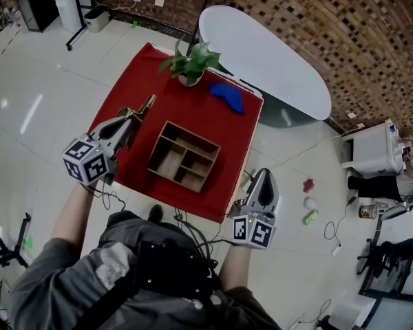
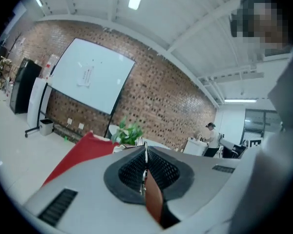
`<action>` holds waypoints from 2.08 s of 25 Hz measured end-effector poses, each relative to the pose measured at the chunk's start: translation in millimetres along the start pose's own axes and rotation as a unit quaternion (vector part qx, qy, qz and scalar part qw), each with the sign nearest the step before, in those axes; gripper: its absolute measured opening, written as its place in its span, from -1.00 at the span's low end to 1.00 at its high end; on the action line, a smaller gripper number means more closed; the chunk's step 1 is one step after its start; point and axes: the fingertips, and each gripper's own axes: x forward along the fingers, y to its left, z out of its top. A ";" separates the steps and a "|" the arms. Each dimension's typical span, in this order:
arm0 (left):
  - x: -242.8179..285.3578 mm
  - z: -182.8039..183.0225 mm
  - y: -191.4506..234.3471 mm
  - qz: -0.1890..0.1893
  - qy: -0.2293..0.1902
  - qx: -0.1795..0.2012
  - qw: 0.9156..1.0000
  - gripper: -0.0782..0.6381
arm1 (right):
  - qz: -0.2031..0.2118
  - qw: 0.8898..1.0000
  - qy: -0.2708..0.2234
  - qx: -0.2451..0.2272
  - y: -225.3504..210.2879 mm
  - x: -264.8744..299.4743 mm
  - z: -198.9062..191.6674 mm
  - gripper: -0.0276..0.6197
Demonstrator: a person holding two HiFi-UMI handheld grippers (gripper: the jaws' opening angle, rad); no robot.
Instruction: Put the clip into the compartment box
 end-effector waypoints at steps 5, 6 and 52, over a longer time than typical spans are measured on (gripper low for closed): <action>-22.7 63.7 -60.5 -0.039 -0.100 0.039 0.993 -0.68 | 0.023 1.000 -0.011 -0.003 6.0 -0.1 8.3 -0.92; -26.4 72.1 -71.8 -0.051 -0.109 0.040 0.992 -0.68 | 0.028 1.000 -0.011 -0.005 7.7 -0.2 9.9 -0.92; -9.1 48.0 -149.6 -0.330 -0.100 0.094 0.934 -0.68 | -0.095 0.995 0.007 -0.034 51.2 -33.8 28.7 -0.92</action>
